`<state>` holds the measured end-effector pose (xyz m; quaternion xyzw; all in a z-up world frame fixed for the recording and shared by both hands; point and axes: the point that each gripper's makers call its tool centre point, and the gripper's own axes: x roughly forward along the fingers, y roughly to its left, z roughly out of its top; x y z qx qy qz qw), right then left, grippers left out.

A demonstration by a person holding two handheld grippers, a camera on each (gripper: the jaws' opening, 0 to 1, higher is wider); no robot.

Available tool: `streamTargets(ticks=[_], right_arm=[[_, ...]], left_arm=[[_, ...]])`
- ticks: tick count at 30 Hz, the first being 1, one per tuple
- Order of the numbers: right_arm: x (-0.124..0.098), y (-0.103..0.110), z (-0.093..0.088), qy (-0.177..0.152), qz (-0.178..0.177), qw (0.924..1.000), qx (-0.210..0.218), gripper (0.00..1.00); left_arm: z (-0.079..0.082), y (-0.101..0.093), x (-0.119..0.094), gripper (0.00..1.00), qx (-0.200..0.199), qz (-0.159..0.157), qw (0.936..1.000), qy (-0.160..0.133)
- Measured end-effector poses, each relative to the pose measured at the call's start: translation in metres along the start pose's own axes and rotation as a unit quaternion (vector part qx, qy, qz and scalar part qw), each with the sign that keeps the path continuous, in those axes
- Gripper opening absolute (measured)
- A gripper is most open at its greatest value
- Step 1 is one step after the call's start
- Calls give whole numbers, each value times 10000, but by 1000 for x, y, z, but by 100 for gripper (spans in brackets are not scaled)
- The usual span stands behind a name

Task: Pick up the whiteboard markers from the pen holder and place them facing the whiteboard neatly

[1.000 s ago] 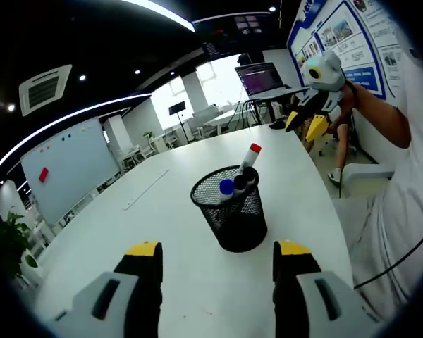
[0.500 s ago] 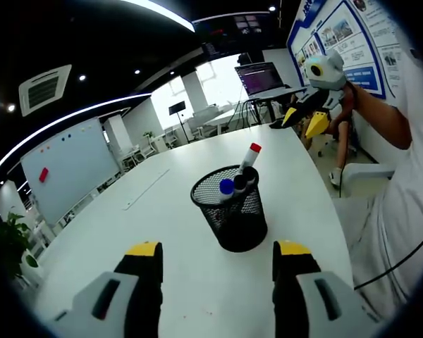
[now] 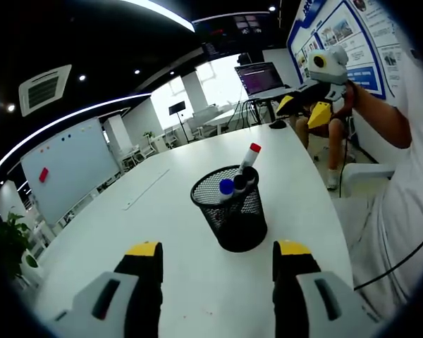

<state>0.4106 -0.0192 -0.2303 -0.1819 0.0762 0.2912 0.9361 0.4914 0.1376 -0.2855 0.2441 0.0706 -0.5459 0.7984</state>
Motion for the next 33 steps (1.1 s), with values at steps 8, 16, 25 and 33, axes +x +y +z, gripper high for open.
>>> streamTargets(ticks=[8,16,25,33], right_arm=[[12,9,11,-82,168,9992,-346,42],[23,11,21,-233,298,9985,-392,41],[38,18,28,-312,461,9978,-355,41],[46,15,29,-350,425,9982,-233,37]], left_arm=[[1,-1,0,65,-1,-19,10000,-4],[1,-3,0,65,-1,-25,10000,-7],[1,-5,-1,65,0,-17,10000,-9],[2,-6,-1,65,-1,-17,10000,-15]])
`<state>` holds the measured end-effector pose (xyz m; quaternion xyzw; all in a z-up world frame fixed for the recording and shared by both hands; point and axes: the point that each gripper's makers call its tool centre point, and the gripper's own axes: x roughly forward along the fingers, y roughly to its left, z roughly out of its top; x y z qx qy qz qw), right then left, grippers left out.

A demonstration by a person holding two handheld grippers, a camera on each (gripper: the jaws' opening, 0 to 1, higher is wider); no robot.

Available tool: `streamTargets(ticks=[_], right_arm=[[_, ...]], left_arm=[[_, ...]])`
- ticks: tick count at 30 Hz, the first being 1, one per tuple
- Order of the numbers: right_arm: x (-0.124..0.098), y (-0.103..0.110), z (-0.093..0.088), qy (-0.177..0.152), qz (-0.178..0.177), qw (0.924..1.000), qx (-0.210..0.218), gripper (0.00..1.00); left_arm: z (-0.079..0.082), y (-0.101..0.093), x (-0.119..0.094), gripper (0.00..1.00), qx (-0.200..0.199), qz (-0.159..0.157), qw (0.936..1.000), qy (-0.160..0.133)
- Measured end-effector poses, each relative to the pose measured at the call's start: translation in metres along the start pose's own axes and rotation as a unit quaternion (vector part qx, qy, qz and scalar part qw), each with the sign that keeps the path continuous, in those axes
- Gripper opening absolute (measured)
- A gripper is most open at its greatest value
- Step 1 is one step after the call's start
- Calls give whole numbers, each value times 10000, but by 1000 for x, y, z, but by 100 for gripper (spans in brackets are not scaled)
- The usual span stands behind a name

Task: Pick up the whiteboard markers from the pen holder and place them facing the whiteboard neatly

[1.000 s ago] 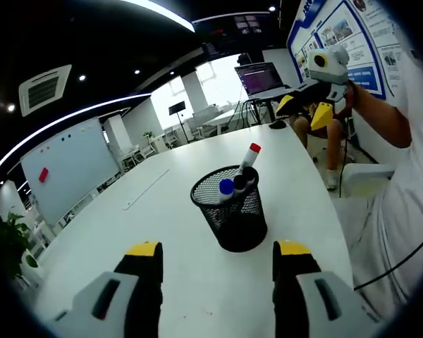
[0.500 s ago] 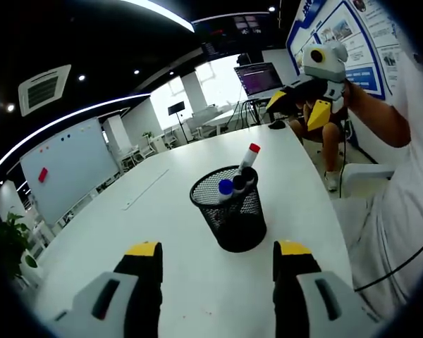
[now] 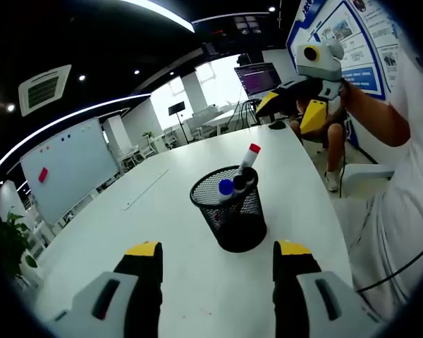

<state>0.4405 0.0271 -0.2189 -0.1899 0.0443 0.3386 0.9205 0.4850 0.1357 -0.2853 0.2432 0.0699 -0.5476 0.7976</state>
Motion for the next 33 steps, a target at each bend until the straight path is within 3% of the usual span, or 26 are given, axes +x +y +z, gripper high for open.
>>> streamTargets(ticks=[9,18,33], right_arm=[[13,4,-6,-61,-8,9997,223,30],[23,-6,-11,-63,-278,9989,383,27],[37,-4,-20,54,-530,9975,456,21]], left_arm=[[1,-4,-1,65,-14,-58,10000,-7],[0,-2,0,65,-9,-47,10000,-17],[0,-2,0,63,37,-88,10000,-28]])
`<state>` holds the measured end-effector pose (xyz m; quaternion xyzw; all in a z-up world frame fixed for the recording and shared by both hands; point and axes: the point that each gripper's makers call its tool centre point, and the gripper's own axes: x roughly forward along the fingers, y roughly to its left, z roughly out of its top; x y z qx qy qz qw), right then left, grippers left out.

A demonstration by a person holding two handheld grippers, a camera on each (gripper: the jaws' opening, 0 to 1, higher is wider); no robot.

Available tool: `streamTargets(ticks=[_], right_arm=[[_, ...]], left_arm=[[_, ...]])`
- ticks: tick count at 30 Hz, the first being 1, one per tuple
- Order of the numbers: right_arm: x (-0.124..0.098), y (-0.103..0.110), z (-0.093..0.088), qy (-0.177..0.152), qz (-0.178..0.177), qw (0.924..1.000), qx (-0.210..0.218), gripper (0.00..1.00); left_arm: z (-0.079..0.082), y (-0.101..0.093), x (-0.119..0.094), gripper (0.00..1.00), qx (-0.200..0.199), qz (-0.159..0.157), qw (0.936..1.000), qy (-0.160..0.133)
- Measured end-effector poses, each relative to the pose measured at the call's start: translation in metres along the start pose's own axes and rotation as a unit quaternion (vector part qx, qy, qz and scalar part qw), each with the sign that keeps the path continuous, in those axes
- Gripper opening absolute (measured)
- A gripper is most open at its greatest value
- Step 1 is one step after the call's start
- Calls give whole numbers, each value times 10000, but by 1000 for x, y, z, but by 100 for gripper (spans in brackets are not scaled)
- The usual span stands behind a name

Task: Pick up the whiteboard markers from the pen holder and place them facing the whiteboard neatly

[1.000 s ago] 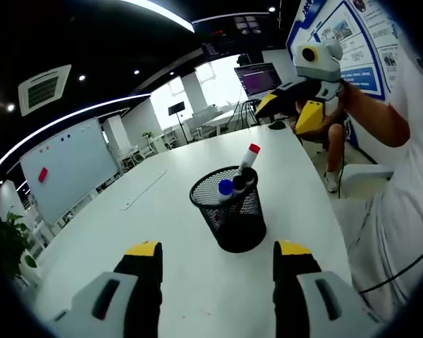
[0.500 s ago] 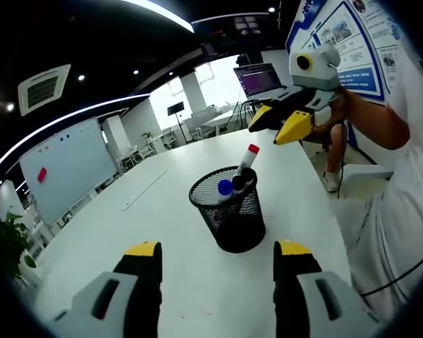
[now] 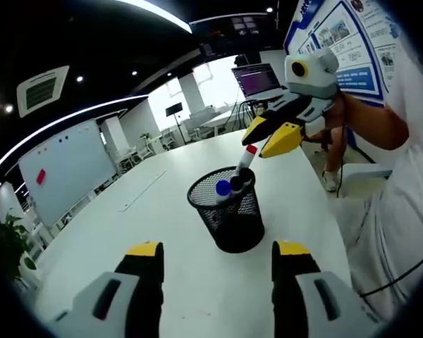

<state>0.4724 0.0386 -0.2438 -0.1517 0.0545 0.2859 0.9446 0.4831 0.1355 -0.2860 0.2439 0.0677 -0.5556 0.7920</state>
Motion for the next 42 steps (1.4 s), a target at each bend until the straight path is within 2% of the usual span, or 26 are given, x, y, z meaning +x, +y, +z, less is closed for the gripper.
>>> streamTargets(ticks=[9,16,25,31,35,42], right_arm=[[6,-2,-2,31,-187,9998,-16,19],[10,-4,0,-40,-285,9995,118,19],[14,-2,-2,31,-366,9990,267,15],[19,-1,-2,65,-426,9989,164,11],[18,1,-1,97,-452,9989,-32,10],[19,6,0,58,-577,9982,-138,10]], left_arm=[[1,0,0,61,32,-9,10000,-23],[1,-1,0,61,50,-36,10000,-29],[1,0,0,61,58,-29,10000,-23],[1,0,0,61,71,-43,10000,-29],[2,-1,0,62,92,-59,9999,-40],[1,-2,1,62,105,-95,9999,-42]])
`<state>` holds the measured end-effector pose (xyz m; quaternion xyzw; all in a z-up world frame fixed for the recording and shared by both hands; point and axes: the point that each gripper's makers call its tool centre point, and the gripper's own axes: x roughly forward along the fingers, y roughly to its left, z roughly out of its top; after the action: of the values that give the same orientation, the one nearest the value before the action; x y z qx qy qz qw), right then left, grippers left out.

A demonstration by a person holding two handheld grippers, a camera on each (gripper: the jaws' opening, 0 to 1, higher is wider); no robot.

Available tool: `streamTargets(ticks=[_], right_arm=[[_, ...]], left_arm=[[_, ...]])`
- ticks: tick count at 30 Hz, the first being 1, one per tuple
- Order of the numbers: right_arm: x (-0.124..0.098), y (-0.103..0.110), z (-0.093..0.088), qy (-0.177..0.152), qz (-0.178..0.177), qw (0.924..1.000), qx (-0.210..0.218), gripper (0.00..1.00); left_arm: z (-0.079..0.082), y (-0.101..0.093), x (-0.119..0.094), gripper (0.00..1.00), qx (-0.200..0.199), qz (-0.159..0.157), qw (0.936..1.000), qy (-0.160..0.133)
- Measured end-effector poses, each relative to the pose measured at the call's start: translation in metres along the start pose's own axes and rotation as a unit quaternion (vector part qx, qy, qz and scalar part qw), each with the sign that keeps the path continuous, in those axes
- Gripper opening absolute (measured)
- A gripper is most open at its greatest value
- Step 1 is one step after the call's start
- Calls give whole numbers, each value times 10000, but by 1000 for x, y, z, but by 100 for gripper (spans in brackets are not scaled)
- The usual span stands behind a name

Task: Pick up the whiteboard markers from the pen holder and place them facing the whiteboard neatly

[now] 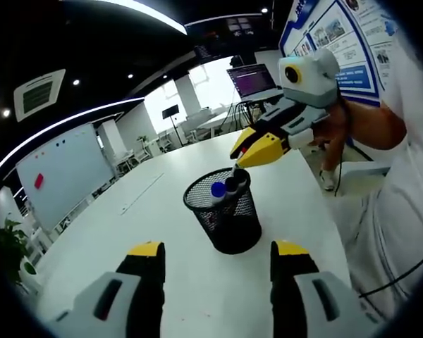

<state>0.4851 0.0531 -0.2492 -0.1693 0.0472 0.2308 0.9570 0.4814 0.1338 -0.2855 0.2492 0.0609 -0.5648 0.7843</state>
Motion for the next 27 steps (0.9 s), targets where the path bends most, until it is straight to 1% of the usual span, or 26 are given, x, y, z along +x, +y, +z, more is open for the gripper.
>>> streamTargets(ticks=[4,7,11,13,15,21,27], right_arm=[[0,-2,1,-50,-36,10000,68,10],[-2,-6,4,-128,-67,9997,221,10],[-4,-7,7,-186,-76,9994,276,10],[-7,-7,7,-201,-70,9993,319,10],[-11,-8,11,-284,-65,9988,384,10],[-17,-13,16,-431,-166,9981,400,10],[-22,-10,23,-514,-98,9981,326,10]], left_arm=[[0,1,0,62,1,7,10000,-1],[0,1,0,62,0,10,10000,-4],[-1,2,0,62,2,16,10000,-2],[-1,2,0,62,4,19,10000,3],[-1,2,0,62,5,12,10000,5],[-2,2,1,62,10,14,10000,15],[-1,3,1,62,9,27,10000,8]])
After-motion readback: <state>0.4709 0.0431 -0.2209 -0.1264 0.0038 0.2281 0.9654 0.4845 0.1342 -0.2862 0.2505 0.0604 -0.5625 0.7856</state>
